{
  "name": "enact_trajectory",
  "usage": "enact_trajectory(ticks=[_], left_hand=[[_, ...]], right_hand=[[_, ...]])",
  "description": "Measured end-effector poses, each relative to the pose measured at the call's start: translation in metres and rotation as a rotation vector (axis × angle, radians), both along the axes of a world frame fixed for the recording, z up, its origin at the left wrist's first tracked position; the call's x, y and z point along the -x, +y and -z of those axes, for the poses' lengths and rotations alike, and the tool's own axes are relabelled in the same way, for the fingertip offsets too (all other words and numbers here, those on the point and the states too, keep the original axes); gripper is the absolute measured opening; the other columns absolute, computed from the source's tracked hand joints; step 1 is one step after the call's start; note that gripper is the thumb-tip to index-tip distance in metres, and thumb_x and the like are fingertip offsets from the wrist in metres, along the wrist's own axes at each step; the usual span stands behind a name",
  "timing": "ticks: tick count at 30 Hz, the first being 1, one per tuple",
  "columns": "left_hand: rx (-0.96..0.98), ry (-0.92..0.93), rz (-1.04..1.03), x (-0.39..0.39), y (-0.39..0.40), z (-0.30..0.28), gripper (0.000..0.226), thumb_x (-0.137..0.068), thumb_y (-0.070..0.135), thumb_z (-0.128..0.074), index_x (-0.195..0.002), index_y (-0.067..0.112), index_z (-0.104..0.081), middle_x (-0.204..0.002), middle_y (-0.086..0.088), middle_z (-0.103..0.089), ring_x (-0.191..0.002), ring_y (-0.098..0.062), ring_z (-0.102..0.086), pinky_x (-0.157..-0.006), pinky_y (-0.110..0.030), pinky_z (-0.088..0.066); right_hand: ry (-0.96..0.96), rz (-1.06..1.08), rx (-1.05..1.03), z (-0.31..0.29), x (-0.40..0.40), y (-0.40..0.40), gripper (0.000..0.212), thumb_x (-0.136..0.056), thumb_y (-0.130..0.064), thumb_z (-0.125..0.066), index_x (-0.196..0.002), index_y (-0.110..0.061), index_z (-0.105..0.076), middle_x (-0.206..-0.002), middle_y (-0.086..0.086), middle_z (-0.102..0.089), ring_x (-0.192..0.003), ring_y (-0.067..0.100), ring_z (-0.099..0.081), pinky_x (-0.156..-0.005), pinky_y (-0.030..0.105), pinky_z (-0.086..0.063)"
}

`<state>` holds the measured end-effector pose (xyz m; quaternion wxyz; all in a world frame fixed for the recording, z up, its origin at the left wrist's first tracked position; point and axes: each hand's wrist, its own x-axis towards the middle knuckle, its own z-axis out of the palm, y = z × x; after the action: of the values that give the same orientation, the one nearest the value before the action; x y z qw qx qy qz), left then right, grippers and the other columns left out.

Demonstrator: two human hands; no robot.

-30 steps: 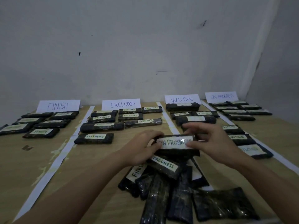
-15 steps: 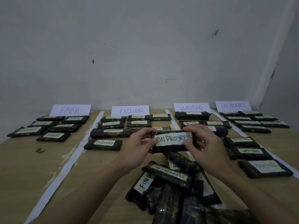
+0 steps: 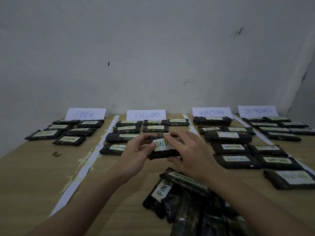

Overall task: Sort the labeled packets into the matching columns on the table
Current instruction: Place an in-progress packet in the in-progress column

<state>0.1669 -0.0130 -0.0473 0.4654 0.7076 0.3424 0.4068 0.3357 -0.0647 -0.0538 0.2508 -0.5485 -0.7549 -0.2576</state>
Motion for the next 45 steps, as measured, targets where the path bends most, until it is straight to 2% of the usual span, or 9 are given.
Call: enact_trajectory(ticks=[2,5,11,15,25,31,37,42,45], left_hand=[[0.001,0.025,0.009,-0.007,0.0,-0.002,0.02,-0.092,0.015,-0.052,-0.107,0.026,-0.058,-0.094,0.007,-0.066,-0.083,-0.003,-0.065,-0.075,-0.022,-0.055],[-0.043,0.193,-0.023,-0.028,0.002,-0.006,0.036,-0.092,0.026,-0.053,-0.127,0.021,-0.047,-0.106,0.011,-0.058,-0.097,-0.006,-0.058,-0.089,-0.031,-0.05],[-0.404,0.57,0.077,-0.095,0.002,-0.013,0.046,-0.093,0.034,-0.046,-0.135,0.016,-0.039,-0.133,0.0,-0.05,-0.12,-0.013,-0.047,-0.1,-0.029,-0.038],[-0.581,0.729,0.205,-0.158,-0.015,-0.016,0.048,-0.095,0.034,-0.042,-0.139,0.017,-0.033,-0.141,-0.001,-0.041,-0.128,-0.016,-0.04,-0.106,-0.029,-0.033],[-0.812,0.831,0.475,-0.328,-0.057,-0.013,0.049,-0.096,0.037,-0.038,-0.139,0.017,-0.031,-0.144,-0.003,-0.037,-0.13,-0.021,-0.037,-0.105,-0.035,-0.033],[-0.917,0.877,0.586,-0.398,-0.06,-0.006,0.046,-0.097,0.035,-0.034,-0.139,0.016,-0.03,-0.141,-0.004,-0.037,-0.128,-0.022,-0.036,-0.104,-0.037,-0.032],[-0.957,0.873,0.602,-0.433,-0.043,0.005,0.043,-0.097,0.039,-0.032,-0.134,0.018,-0.034,-0.136,0.0,-0.04,-0.126,-0.018,-0.037,-0.104,-0.036,-0.031],[-0.934,0.862,0.626,-0.437,-0.035,0.013,0.046,-0.097,0.041,-0.03,-0.137,0.019,-0.032,-0.139,0.003,-0.038,-0.127,-0.015,-0.036,-0.105,-0.032,-0.03],[-0.914,0.858,0.624,-0.434,-0.034,0.013,0.046,-0.097,0.04,-0.03,-0.139,0.02,-0.03,-0.141,0.004,-0.036,-0.129,-0.014,-0.034,-0.106,-0.032,-0.029]], right_hand=[[-0.012,0.033,-0.008,-0.003,-0.003,-0.001,0.068,-0.05,-0.024,-0.087,-0.111,-0.007,-0.063,-0.105,0.01,-0.065,-0.094,0.029,-0.064,-0.082,0.042,-0.054],[-0.041,0.107,-0.027,-0.008,-0.023,-0.005,0.066,-0.049,-0.023,-0.087,-0.108,-0.007,-0.064,-0.103,0.008,-0.065,-0.097,0.027,-0.063,-0.086,0.039,-0.051],[-0.012,0.295,0.008,-0.007,-0.101,-0.025,0.067,-0.05,-0.024,-0.087,-0.11,-0.008,-0.063,-0.104,0.009,-0.066,-0.097,0.028,-0.063,-0.08,0.04,-0.053],[0.04,0.392,0.086,0.0,-0.167,-0.047,0.067,-0.056,-0.015,-0.085,-0.117,-0.005,-0.059,-0.113,0.014,-0.062,-0.104,0.032,-0.06,-0.085,0.043,-0.05],[0.167,0.588,0.224,0.014,-0.334,-0.092,0.057,-0.077,-0.007,-0.066,-0.131,-0.005,-0.047,-0.134,0.016,-0.048,-0.123,0.033,-0.045,-0.097,0.041,-0.04],[0.269,0.774,0.395,0.024,-0.425,-0.096,0.064,-0.083,-0.012,-0.054,-0.142,-0.014,-0.031,-0.149,0.007,-0.028,-0.135,0.023,-0.03,-0.105,0.033,-0.03],[0.406,0.803,0.537,0.03,-0.482,-0.078,0.056,-0.076,-0.007,-0.052,-0.132,-0.012,-0.044,-0.142,0.004,-0.036,-0.129,0.024,-0.037,-0.103,0.035,-0.036],[0.411,0.732,0.701,0.031,-0.496,-0.06,0.063,-0.071,-0.012,-0.051,-0.133,-0.02,-0.044,-0.137,0.005,-0.041,-0.121,0.026,-0.045,-0.1,0.038,-0.04],[0.344,0.768,0.656,0.032,-0.488,-0.062,0.066,-0.076,-0.01,-0.051,-0.14,-0.017,-0.033,-0.147,0.004,-0.032,-0.131,0.023,-0.035,-0.107,0.036,-0.031]])
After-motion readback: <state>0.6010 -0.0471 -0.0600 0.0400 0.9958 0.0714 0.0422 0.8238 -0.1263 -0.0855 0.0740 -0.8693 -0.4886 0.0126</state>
